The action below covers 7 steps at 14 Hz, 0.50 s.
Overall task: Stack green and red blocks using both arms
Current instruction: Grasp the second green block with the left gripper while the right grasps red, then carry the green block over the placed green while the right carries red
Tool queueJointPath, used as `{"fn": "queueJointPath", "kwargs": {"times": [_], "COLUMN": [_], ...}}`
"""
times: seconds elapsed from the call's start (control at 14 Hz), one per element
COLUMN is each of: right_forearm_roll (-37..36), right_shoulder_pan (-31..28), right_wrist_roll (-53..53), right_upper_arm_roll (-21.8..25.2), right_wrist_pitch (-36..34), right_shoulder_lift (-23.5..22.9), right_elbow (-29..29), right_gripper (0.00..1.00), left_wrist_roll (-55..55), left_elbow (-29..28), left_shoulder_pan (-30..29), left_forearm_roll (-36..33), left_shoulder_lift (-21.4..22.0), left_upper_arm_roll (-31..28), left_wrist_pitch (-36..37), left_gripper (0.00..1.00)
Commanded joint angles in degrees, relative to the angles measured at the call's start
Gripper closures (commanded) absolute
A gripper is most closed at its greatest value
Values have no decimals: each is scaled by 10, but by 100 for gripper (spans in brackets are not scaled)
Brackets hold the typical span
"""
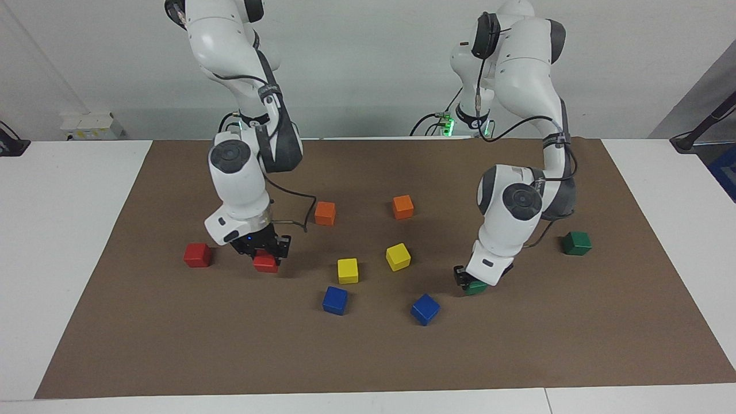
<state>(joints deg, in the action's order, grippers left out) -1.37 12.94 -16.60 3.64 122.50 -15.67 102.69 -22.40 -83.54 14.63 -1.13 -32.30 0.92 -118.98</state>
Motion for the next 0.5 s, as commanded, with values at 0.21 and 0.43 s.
{"fn": "queueJointPath", "kwargs": {"times": [0.21, 0.43], "right_forearm_roll": [1, 2], "right_shoulder_pan": [-135, -173], "right_wrist_roll": [191, 238], "right_upper_arm_roll": [-6, -6], "right_wrist_pitch": [-17, 54], "right_shoulder_lift": [108, 118], "right_elbow": [97, 153], "right_gripper": [100, 100], "left_wrist_roll": [159, 293], "left_elbow": [-119, -161], "left_shoulder_pan": [-91, -158], "left_forearm_roll": [-4, -4], "left_shoulder_lift": [136, 170], "left_upper_arm_roll": [5, 5], "left_wrist_pitch": [38, 38], "left_gripper": [100, 100]}}
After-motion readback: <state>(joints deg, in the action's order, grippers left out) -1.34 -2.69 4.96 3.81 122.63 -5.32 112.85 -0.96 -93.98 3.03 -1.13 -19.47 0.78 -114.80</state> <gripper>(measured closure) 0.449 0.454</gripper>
